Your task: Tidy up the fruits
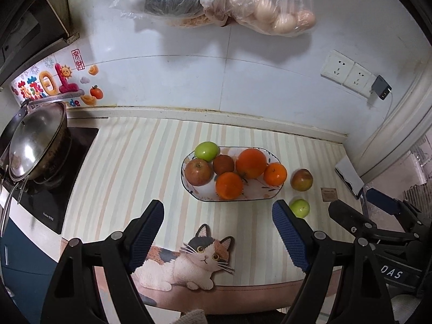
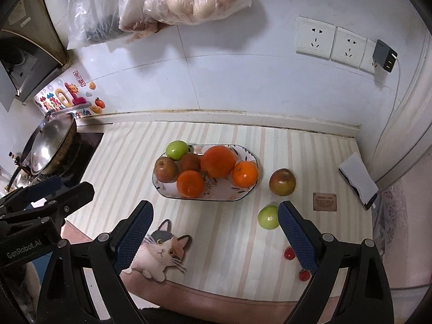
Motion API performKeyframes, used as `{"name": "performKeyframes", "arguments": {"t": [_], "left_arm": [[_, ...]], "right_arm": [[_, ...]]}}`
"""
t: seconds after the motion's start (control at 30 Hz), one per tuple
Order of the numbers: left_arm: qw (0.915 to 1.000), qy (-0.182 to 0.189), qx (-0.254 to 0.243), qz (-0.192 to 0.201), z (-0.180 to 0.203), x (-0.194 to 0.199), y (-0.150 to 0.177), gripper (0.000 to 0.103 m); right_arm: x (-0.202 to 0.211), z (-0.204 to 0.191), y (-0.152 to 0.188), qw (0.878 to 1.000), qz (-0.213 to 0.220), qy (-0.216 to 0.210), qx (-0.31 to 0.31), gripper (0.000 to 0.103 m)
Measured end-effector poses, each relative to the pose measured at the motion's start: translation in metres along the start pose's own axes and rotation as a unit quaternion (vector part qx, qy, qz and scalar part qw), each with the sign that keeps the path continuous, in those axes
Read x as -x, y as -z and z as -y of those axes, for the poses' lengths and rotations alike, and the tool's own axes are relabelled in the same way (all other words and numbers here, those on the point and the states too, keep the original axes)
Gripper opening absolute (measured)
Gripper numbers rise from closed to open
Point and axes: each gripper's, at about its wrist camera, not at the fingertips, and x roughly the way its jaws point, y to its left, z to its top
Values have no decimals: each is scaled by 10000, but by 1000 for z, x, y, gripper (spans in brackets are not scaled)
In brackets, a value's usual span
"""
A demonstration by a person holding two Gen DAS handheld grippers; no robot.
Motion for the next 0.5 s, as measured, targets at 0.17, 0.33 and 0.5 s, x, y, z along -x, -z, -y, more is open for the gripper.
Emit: {"name": "performKeyframes", "arguments": {"t": [0.17, 0.33, 0.5], "left_arm": [[10000, -63, 21, -31, 1, -6, 3, 82], [9994, -259, 97, -197, 11, -28, 5, 82], [9973, -346, 51, -644, 42, -74, 1, 82]], "right_arm": [[-1, 18, 4, 9982, -43, -367, -469, 96], [-25, 75, 7, 9926, -245, -446, -1105, 96], [-75, 141, 1, 9832, -562, -536, -1650, 95]]}}
